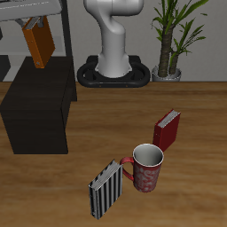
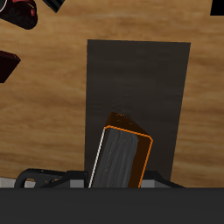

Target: Place the orange book upright on top of the shelf

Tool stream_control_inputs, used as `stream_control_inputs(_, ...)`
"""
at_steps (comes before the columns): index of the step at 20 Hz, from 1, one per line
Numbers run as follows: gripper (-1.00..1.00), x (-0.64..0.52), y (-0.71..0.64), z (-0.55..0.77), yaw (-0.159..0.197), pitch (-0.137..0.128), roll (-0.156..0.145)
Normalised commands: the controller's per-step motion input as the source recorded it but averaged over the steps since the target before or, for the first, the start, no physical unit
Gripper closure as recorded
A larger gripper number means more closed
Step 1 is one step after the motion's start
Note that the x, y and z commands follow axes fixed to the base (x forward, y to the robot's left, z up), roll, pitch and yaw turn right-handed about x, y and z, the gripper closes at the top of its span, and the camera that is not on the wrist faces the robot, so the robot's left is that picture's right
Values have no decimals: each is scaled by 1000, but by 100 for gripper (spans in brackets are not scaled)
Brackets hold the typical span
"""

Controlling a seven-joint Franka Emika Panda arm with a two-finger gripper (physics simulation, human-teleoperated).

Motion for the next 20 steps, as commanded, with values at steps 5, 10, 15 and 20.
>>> stream_control_inputs(5,100,24,-289,-109,-29,9,-49)
stream_control_inputs(10,100,56,12,-221,-15,24,15)
stream_control_inputs(15,100,21,81,-80,2,-15,45)
stream_control_inputs(20,100,20,43,-82,-7,-14,16)
